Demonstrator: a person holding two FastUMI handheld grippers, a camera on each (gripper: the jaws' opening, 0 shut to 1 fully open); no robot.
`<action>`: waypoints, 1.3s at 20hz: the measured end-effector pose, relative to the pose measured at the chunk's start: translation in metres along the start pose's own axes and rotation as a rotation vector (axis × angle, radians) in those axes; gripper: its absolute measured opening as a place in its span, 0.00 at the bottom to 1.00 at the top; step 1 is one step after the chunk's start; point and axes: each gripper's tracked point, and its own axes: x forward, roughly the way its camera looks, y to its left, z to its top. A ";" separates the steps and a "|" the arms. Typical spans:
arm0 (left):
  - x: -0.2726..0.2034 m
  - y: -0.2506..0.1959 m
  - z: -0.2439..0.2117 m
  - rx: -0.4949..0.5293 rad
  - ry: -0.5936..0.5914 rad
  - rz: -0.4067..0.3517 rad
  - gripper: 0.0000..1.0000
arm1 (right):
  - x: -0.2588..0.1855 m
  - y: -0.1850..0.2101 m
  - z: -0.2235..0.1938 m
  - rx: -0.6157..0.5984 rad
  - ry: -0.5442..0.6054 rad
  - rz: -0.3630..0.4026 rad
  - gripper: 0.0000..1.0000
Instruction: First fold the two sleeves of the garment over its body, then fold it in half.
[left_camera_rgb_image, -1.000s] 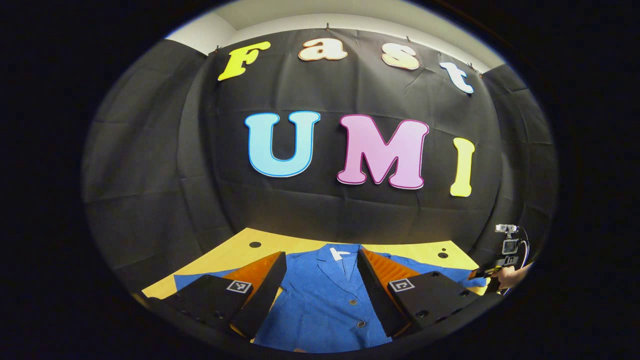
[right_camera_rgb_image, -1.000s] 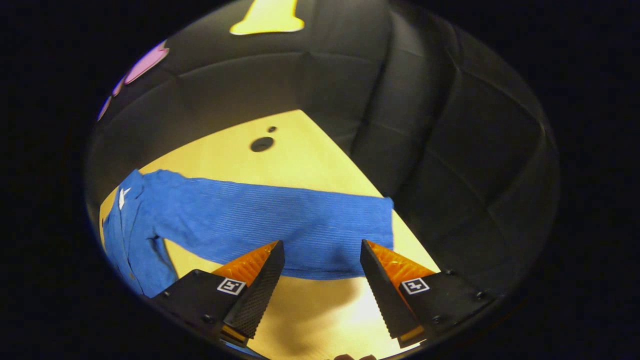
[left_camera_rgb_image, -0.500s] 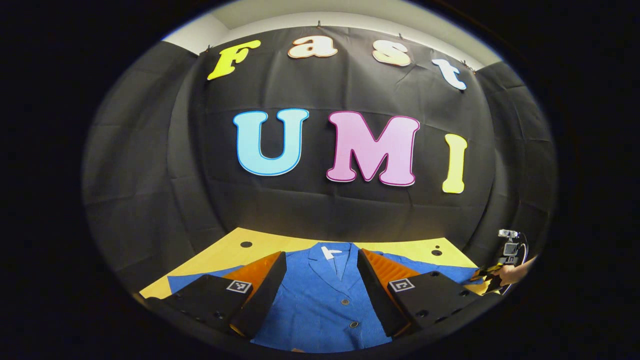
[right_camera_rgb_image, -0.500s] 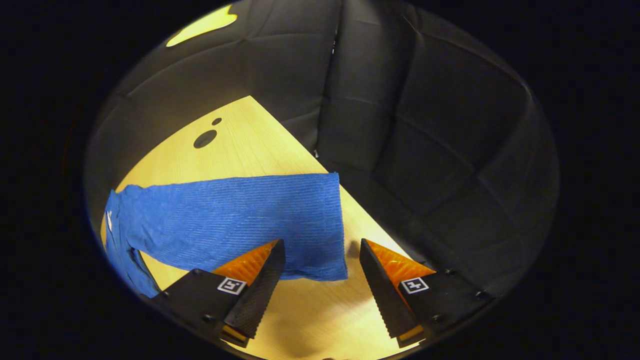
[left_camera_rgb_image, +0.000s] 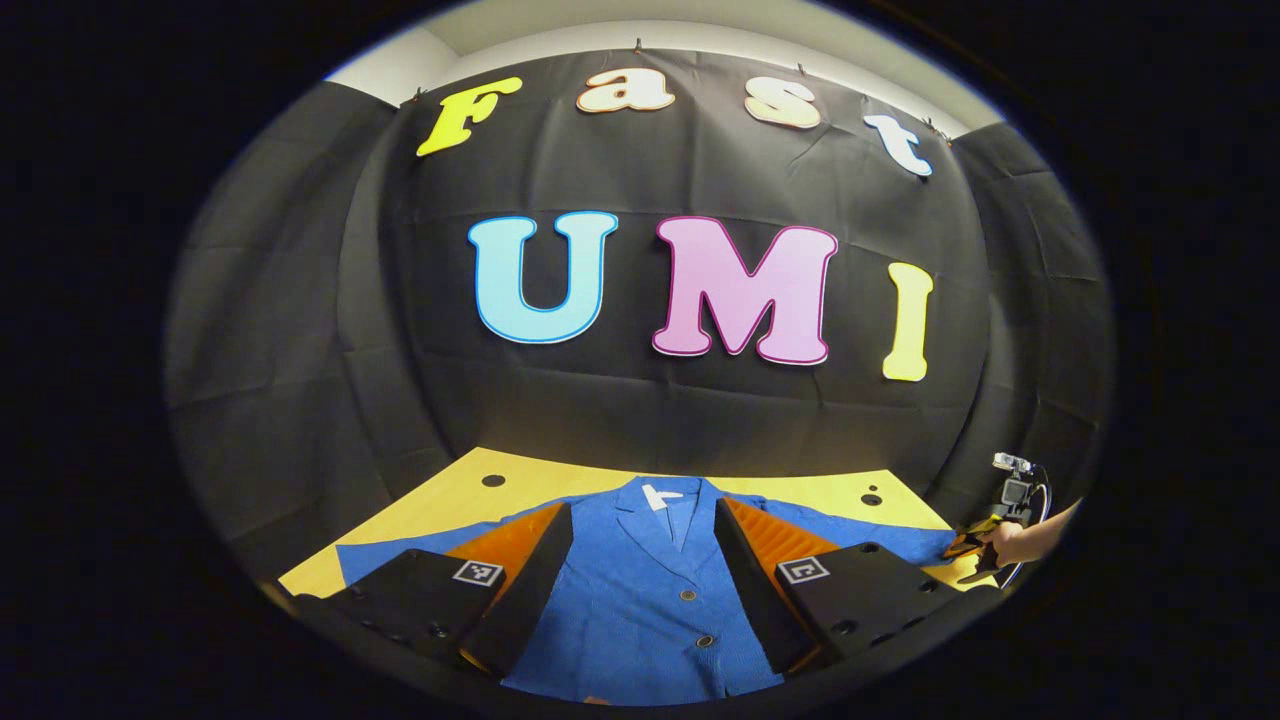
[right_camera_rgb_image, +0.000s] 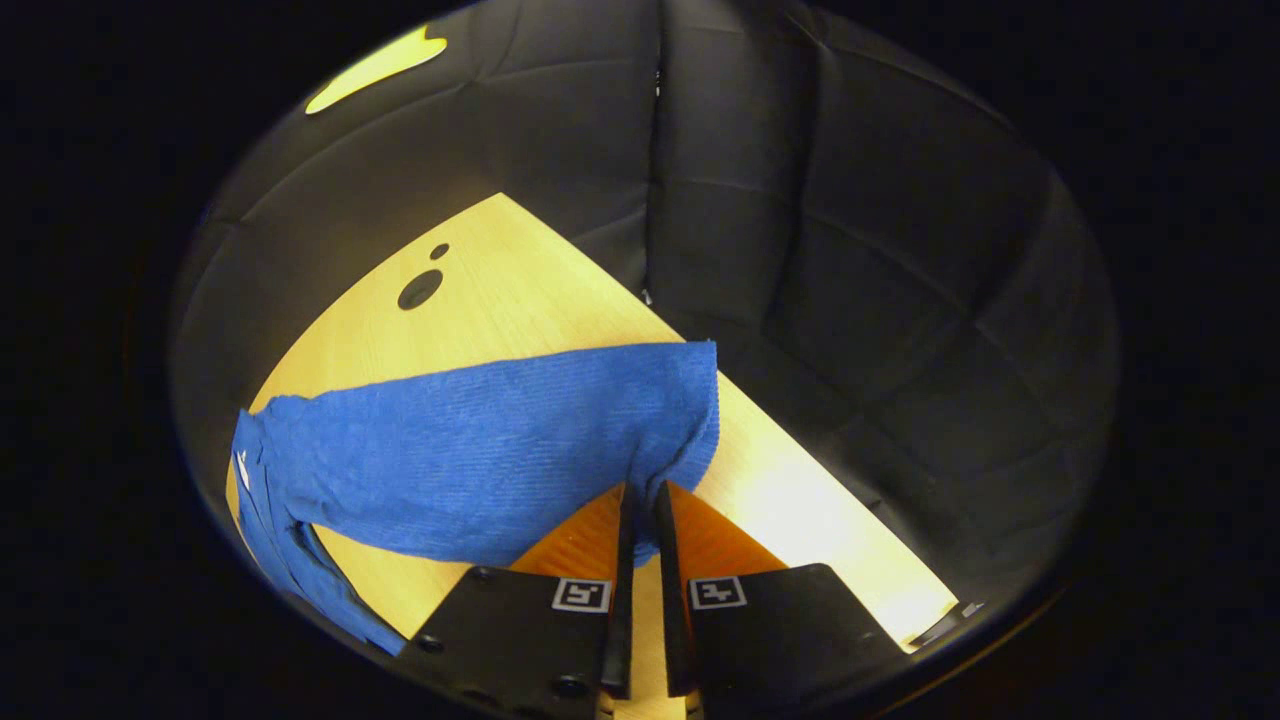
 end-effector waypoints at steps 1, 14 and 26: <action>-0.001 0.000 0.000 -0.001 0.001 0.001 0.82 | -0.001 0.003 -0.001 -0.009 0.001 0.027 0.05; -0.003 -0.006 -0.002 -0.002 0.000 -0.015 0.82 | -0.049 0.071 0.023 -0.019 -0.107 0.223 0.01; -0.023 0.047 -0.009 -0.044 0.000 0.106 0.82 | -0.156 0.291 0.015 -0.395 -0.248 0.554 0.01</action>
